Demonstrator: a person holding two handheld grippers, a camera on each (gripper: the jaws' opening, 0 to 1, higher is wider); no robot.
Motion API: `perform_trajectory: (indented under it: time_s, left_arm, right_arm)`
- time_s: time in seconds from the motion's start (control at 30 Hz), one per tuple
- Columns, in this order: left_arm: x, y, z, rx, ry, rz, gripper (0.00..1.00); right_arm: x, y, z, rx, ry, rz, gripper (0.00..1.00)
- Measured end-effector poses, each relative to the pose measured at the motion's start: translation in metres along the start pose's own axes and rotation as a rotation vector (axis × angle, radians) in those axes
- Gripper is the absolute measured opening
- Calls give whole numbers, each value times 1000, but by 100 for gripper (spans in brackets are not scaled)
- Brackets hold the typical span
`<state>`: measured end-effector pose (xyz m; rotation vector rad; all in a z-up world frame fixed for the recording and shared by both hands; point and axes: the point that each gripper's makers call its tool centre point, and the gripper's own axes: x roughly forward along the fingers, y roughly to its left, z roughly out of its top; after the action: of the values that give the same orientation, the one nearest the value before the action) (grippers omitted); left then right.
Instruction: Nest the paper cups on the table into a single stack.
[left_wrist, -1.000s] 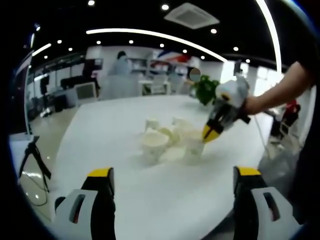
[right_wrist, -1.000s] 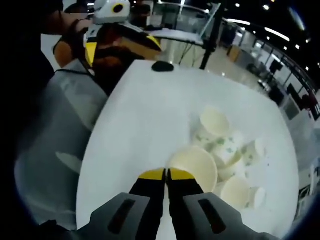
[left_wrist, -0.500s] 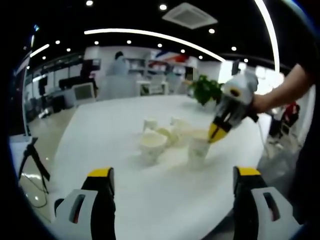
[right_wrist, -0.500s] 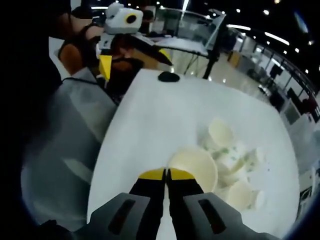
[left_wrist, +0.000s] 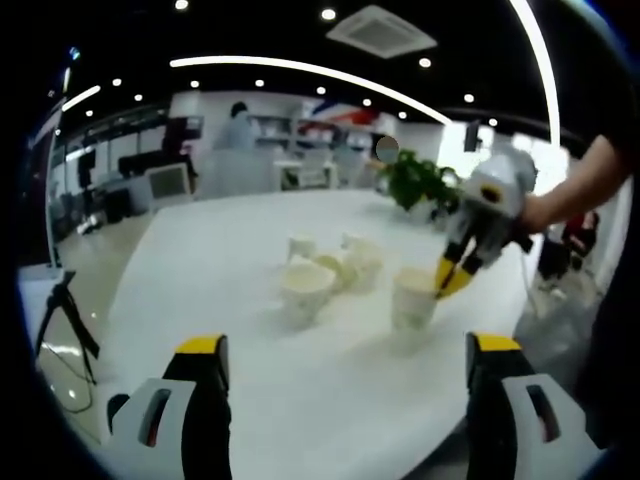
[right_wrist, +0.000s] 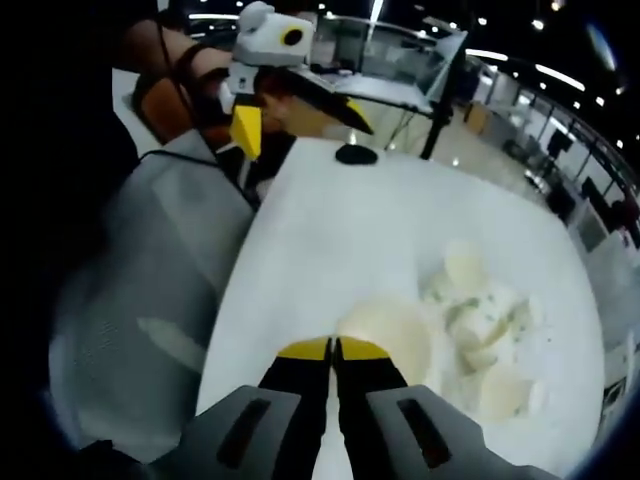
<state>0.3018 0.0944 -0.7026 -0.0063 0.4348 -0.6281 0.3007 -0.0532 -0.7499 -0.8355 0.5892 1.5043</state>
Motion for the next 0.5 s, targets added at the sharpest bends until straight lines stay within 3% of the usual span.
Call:
perform_trajectory:
  time_s: [0.5]
  left_arm:
    - [-2, 2, -2, -10, 0, 12, 100]
  right_arm:
    - [19, 15, -3, -5, 18, 37, 0]
